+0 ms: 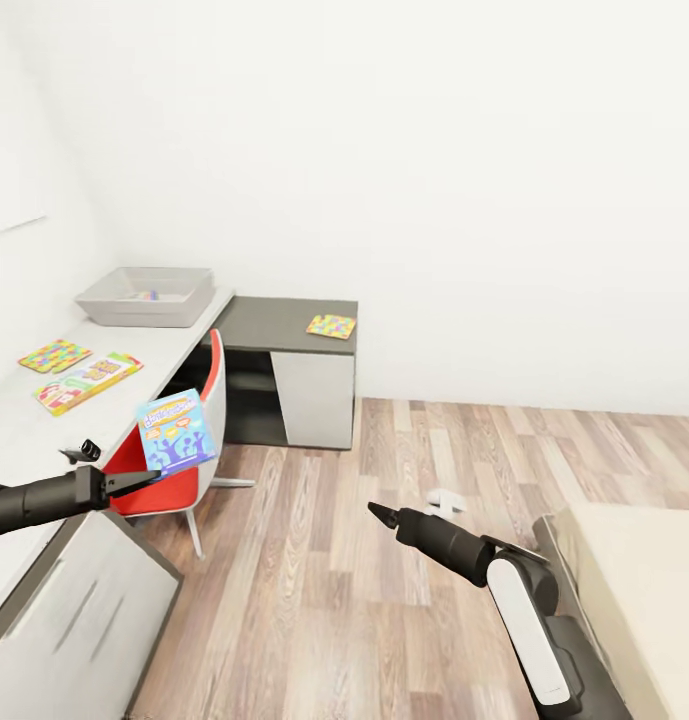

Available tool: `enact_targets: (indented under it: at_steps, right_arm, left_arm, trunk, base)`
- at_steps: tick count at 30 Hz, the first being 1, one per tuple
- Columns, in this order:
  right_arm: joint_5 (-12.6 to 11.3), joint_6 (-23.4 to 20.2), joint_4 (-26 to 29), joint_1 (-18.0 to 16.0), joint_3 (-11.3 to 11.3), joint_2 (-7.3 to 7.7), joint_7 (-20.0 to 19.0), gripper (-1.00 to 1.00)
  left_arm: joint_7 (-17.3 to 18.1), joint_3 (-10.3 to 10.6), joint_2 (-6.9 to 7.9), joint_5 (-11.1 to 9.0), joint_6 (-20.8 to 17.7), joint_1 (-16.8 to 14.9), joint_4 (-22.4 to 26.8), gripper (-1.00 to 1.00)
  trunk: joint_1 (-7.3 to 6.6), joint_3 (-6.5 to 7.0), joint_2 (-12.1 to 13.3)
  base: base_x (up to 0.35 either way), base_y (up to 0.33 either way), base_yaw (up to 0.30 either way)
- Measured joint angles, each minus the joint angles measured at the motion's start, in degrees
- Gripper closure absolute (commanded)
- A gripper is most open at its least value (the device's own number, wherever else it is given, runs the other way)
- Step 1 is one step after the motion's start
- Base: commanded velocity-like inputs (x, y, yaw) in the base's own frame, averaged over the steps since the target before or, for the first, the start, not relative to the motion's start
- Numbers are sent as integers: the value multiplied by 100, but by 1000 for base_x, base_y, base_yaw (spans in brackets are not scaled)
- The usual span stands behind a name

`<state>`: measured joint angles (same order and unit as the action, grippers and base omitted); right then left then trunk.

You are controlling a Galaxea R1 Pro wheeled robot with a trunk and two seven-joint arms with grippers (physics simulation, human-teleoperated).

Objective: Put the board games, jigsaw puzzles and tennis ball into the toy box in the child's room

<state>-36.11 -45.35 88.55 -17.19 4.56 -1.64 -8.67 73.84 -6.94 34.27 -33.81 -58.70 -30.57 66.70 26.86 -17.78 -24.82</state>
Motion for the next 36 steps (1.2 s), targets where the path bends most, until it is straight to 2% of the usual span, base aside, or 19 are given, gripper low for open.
enact_targets:
  at_steps: [7, 21, 27, 36]
  right_arm:
    - [0, 6, 0, 0, -6, 26, -2, -100]
    - [-29, 10, -8, 0, -71, 45, -37, -100]
    - [-7, 469, -8, -14, -55, 51, -305, -100]
    - [26, 663, -17, -25, -94, 101, -498, -100]
  left_arm:
    - [-7, -2, -1, 5, 19, 4, 0, 100]
    - [-8, -2, -2, 6, 30, 4, 0, 100]
    - [-8, -7, -1, 5, 34, 5, -1, 100]
    - [29, -50, 8, -20, 19, 3, 12, 100]
  trunk:
    - [-2, -38, -1]
    - [-4, -71, -1]
    - [-4, -28, -1]
    - [-1, 49, -1]
  base:
    - [84, 0, 242]
    - [316, -12, 246]
    - [323, -116, 177]
    - [112, -109, 144]
